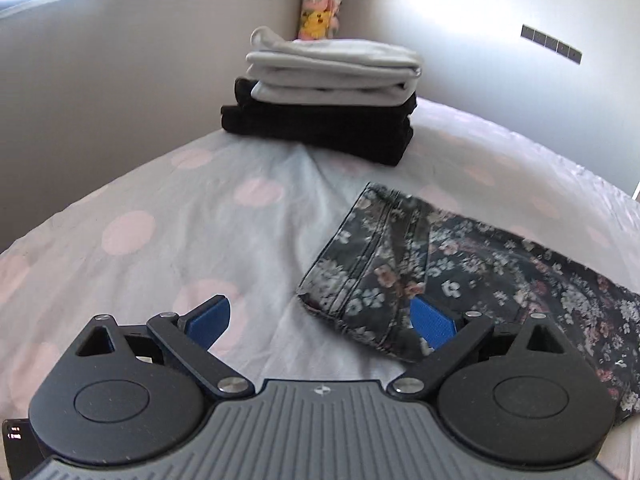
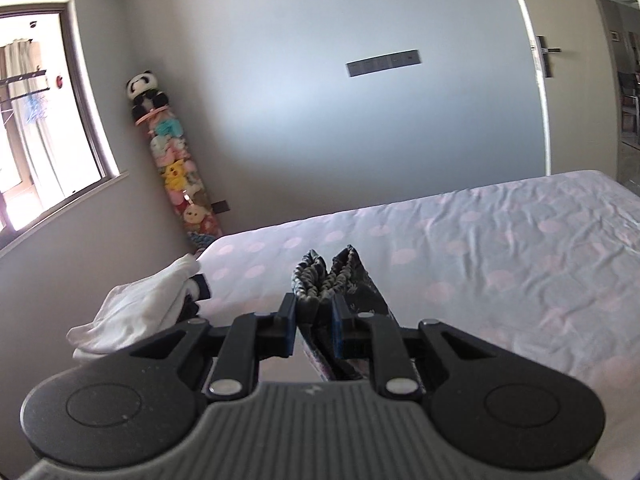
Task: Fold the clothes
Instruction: 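Lift the waistband end and fold it over onto the leg hems with the right tool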
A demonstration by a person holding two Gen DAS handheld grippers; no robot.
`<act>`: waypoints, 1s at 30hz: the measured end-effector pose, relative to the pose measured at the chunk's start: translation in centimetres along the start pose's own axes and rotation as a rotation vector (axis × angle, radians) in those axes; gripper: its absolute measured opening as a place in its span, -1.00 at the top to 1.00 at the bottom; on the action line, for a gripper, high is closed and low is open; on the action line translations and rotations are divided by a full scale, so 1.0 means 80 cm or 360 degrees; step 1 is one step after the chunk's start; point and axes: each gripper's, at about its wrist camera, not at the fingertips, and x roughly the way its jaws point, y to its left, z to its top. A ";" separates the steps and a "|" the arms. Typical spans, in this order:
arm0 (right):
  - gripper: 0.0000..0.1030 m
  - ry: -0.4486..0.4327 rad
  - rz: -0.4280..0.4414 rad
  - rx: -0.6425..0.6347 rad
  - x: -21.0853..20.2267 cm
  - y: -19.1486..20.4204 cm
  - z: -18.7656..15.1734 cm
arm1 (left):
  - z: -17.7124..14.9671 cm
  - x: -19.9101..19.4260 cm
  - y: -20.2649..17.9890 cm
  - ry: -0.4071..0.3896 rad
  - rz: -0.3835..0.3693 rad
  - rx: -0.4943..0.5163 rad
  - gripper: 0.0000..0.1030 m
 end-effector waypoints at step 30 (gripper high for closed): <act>0.55 0.0856 0.0471 -0.0267 0.201 0.303 -0.347 | 0.005 0.047 0.095 0.0075 -0.0027 -0.0571 -1.00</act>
